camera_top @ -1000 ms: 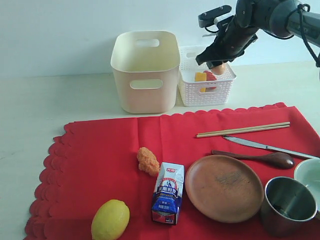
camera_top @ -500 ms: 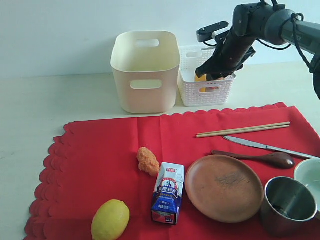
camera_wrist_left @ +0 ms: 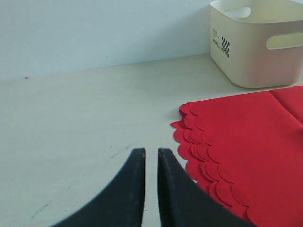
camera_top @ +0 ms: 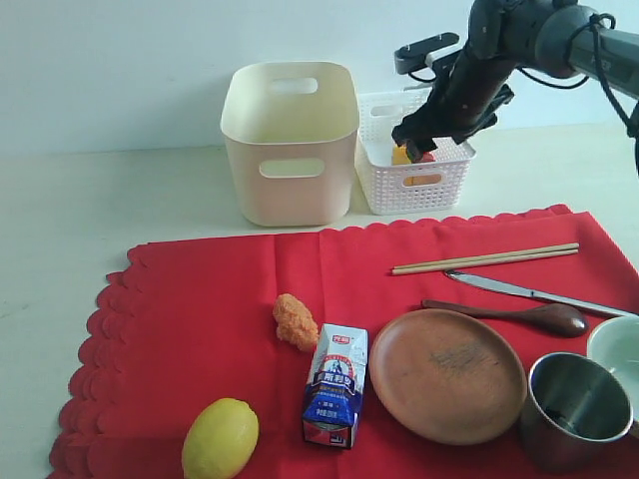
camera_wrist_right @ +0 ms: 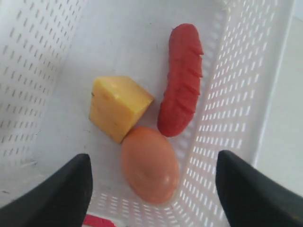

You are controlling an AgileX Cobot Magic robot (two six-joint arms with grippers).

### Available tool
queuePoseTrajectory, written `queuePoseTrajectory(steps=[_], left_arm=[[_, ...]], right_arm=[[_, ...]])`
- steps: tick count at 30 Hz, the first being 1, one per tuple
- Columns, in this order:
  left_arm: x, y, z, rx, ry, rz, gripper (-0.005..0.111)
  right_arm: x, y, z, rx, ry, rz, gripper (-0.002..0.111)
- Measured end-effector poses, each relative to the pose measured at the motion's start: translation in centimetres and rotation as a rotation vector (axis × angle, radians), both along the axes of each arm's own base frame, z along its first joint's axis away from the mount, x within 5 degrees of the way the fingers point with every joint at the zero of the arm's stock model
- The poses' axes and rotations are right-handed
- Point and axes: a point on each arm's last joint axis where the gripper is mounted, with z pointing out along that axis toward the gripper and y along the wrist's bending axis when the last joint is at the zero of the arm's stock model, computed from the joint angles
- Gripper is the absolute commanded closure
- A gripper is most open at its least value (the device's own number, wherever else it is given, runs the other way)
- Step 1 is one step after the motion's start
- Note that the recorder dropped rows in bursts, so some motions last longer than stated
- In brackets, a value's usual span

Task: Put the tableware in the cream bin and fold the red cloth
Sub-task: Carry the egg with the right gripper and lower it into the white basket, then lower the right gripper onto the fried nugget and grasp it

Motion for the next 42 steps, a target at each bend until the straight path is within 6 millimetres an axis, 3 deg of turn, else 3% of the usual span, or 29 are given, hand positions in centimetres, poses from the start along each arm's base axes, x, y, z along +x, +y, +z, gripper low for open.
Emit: queuePoseTrajectory(steps=[2, 7, 15, 17, 23, 27, 38, 42], left_arm=[[0.0, 0.0, 0.0, 0.0, 0.0, 0.0, 0.095], [0.0, 0.0, 0.0, 0.0, 0.0, 0.0, 0.095], [0.0, 0.0, 0.0, 0.0, 0.0, 0.0, 0.095], [0.0, 0.0, 0.0, 0.0, 0.0, 0.0, 0.095], [0.0, 0.0, 0.0, 0.0, 0.0, 0.0, 0.095], [0.0, 0.0, 0.0, 0.0, 0.0, 0.0, 0.095], [0.0, 0.0, 0.0, 0.0, 0.0, 0.0, 0.095], [0.0, 0.0, 0.0, 0.0, 0.0, 0.0, 0.095]], right_arm=[[-0.3, -0.1, 1.6, 0.004, -0.018, 0.0, 0.038], [-2.7, 0.3, 7.9, 0.082, -0.009, 0.053, 0.038], [-6.5, 0.3, 13.5, 0.17, 0.042, 0.055, 0.045], [-7.7, 0.2, 13.4, 0.183, 0.083, 0.047, 0.045], [-11.8, -0.3, 10.7, 0.2, 0.157, 0.04, 0.045], [-14.4, 0.8, 9.5, 0.187, 0.145, 0.1, 0.045], [-20.1, 10.7, 6.3, 0.138, 0.149, 0.431, 0.045], [-21.5, 14.1, 4.1, 0.094, 0.165, 0.528, 0.045]])
